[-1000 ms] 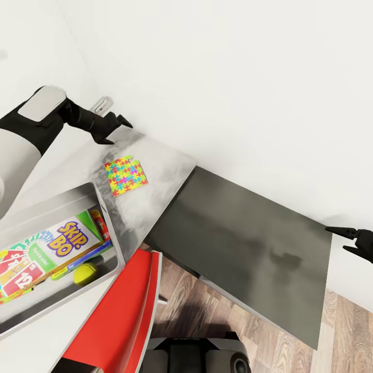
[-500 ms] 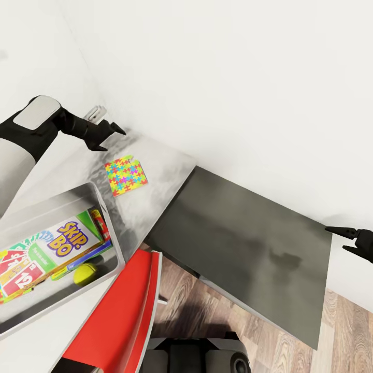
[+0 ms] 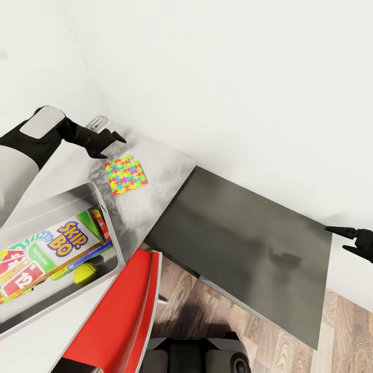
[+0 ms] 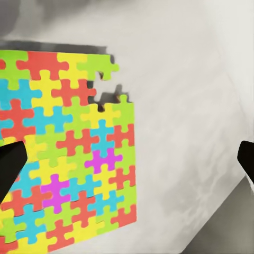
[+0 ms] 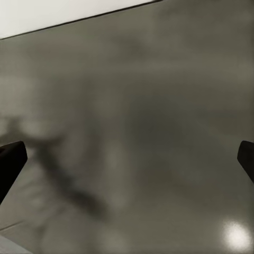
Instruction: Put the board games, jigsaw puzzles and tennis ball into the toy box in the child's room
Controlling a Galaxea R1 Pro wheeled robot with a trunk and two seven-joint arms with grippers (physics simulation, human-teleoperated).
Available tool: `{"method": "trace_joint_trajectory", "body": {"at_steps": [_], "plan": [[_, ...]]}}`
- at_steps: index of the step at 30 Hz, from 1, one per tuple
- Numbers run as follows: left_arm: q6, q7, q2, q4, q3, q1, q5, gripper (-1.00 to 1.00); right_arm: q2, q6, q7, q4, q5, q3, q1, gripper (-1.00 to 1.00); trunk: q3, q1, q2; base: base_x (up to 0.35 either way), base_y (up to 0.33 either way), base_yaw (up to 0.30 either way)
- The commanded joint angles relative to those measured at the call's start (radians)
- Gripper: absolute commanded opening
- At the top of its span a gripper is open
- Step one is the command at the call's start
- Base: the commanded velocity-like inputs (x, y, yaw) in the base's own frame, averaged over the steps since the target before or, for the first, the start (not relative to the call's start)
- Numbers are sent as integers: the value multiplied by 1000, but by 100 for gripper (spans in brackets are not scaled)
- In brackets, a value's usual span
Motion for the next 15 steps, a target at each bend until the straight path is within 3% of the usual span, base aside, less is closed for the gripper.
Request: {"method": "trace_joint_trajectory", "body": {"at_steps": [1, 15], "plan": [[-1, 8, 1, -1, -6, 2, 10, 100, 0, 3, -10, -1, -10, 0, -1, 100, -1, 1, -2, 0, 0, 0], [-5, 8, 2, 3, -6, 12, 8, 100, 0, 3, -10, -1, -11, 0, -1, 100, -1, 1, -2, 0, 0, 0]]}}
